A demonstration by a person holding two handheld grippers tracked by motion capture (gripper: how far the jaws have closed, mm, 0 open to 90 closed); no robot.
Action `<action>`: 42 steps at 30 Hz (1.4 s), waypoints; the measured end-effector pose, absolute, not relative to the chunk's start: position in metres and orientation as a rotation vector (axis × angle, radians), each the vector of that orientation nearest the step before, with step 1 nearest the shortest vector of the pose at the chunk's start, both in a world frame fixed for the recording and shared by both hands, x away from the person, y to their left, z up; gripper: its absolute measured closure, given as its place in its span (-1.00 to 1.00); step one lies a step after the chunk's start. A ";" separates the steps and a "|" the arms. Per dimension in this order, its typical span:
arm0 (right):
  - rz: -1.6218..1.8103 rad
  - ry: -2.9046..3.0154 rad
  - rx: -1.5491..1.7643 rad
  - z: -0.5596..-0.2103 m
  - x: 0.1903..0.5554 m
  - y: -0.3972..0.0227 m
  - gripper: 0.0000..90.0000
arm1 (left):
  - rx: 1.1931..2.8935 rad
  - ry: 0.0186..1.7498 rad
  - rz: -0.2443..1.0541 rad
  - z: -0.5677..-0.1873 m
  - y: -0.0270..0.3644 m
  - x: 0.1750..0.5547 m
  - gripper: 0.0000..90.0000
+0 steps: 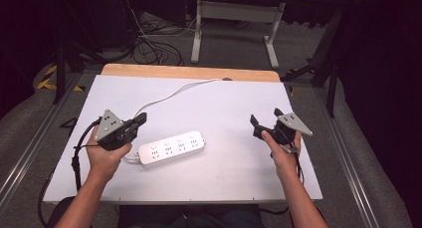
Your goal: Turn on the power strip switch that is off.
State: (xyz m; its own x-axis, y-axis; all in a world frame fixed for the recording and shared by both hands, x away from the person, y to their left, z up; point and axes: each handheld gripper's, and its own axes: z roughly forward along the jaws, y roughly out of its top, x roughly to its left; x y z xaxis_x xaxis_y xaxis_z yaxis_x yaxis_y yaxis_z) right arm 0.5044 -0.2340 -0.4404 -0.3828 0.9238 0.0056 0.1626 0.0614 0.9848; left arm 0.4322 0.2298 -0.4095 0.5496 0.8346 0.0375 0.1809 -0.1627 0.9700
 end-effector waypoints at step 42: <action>1.389 1.638 1.107 -0.439 0.503 -0.235 -0.83 | 2.172 0.816 0.468 -0.462 0.139 0.480 1.00</action>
